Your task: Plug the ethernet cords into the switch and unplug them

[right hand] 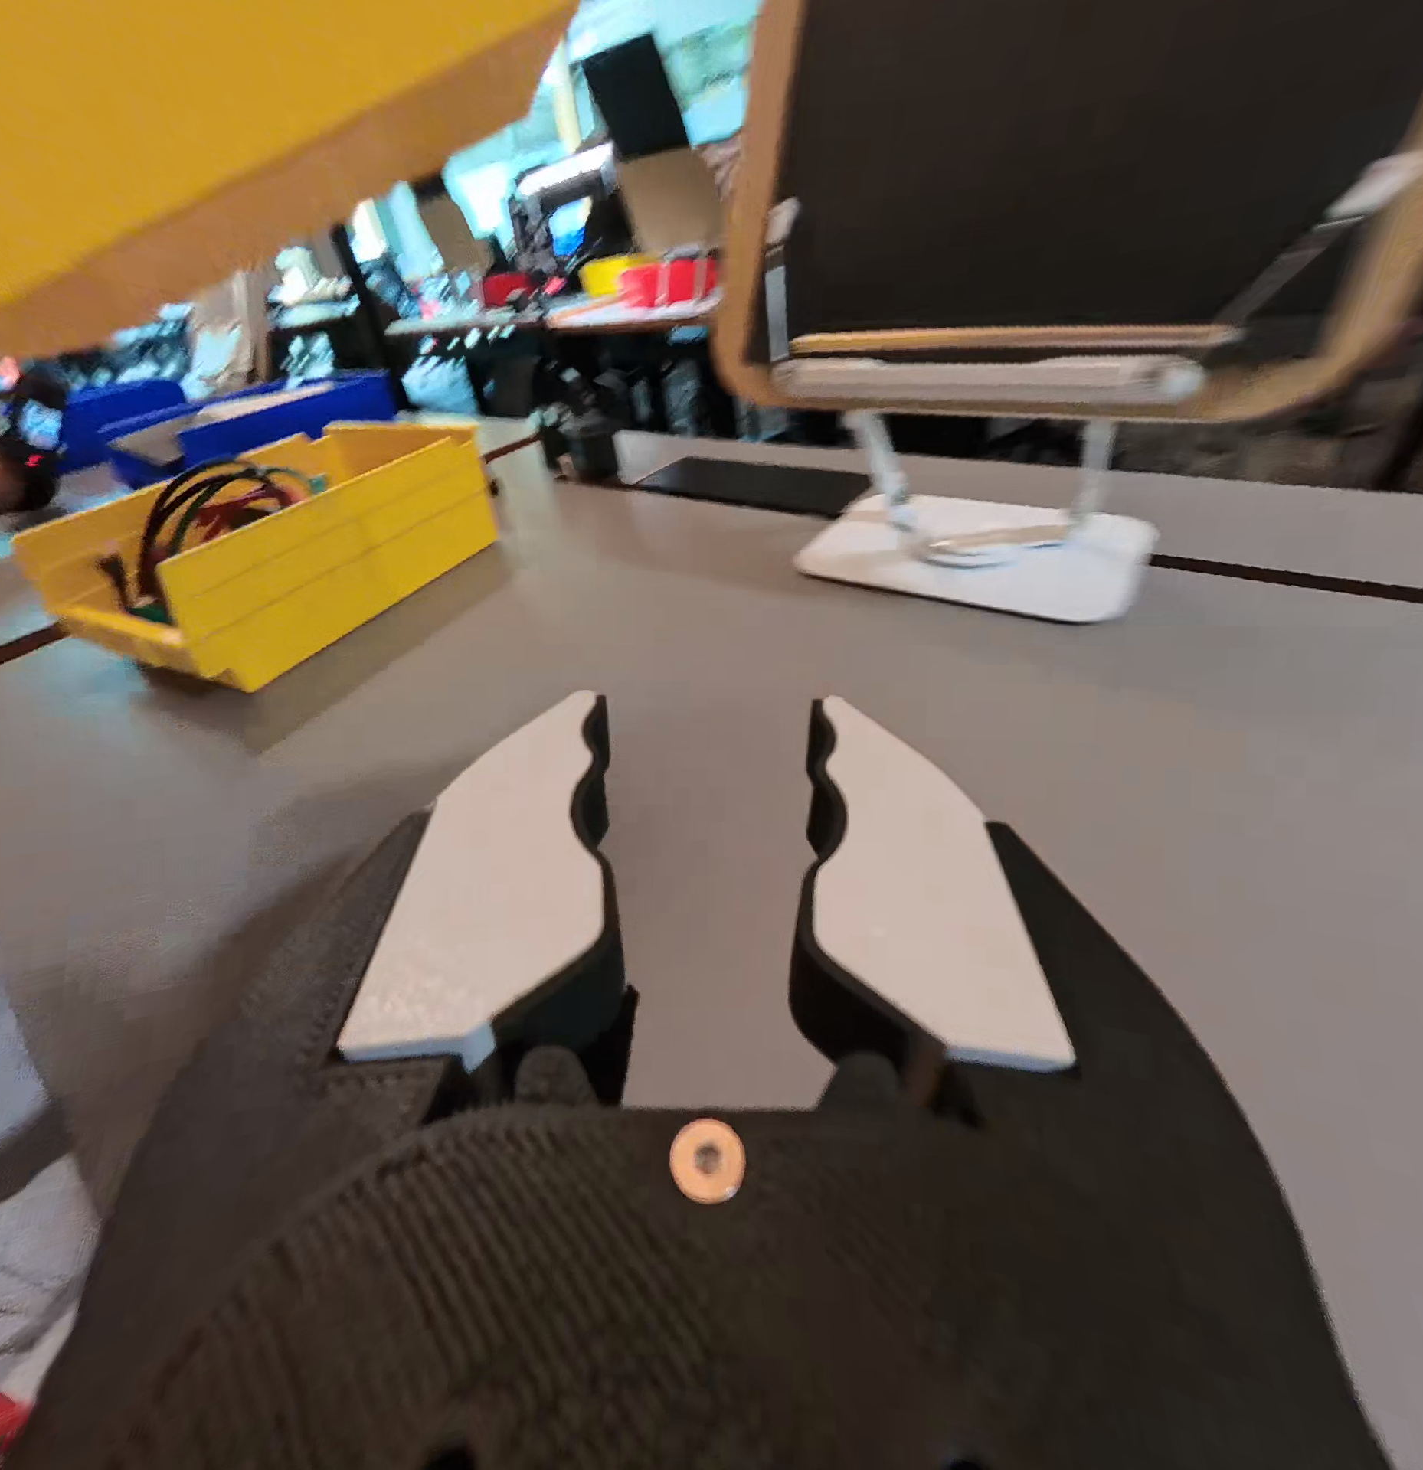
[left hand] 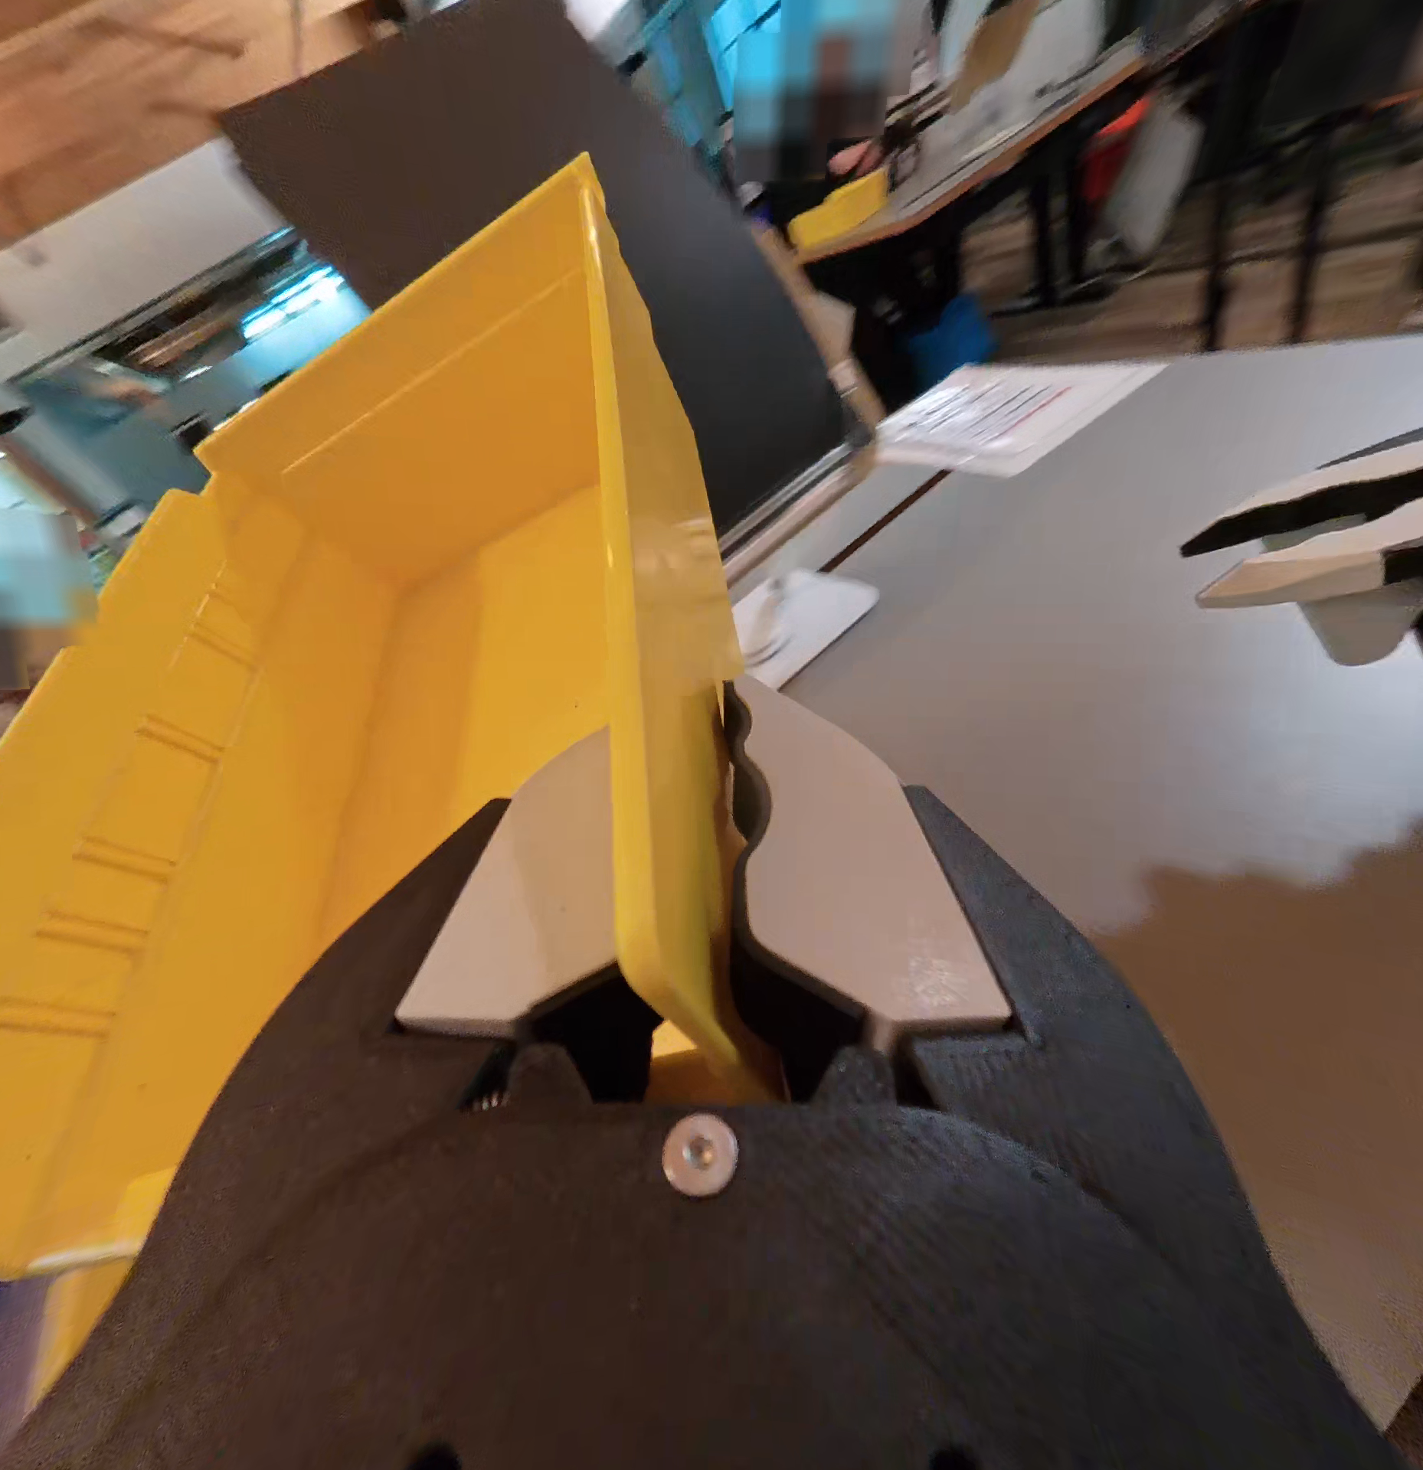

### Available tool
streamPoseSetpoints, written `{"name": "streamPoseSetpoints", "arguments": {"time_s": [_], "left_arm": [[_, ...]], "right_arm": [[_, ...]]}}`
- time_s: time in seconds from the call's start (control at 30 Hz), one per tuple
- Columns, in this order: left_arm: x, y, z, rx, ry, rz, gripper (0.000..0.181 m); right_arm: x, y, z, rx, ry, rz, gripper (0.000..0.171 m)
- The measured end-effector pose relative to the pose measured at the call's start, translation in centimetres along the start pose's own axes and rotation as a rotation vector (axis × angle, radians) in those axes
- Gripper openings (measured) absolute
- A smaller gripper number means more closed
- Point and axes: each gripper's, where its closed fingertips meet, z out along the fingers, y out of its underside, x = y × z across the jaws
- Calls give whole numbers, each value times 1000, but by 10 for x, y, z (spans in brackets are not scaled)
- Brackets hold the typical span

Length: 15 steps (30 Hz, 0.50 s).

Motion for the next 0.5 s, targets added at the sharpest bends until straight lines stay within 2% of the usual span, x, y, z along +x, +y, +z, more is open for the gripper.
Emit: {"name": "streamPoseSetpoints", "arguments": {"time_s": [0.1, 0.17, 0.3, 0.4, 0.5], "left_arm": [[72, -10, 48, 94, 145, -36, 6], [121, -5, 79, 108, 247, -38, 6], [205, 16, 118, 82, 412, 12, 6], [240, 33, 131, 42, 477, 87, 6], [258, 47, 142, 17, 518, 103, 6]], "right_arm": [[40, -6, -49, 110, 91, 108, 51], [49, -13, -63, 141, 73, 180, 51], [53, 1, -80, 82, 123, 115, 54], [42, 10, -90, 37, 150, 48, 57], [30, 20, -96, -4, 167, -17, 59]]}}
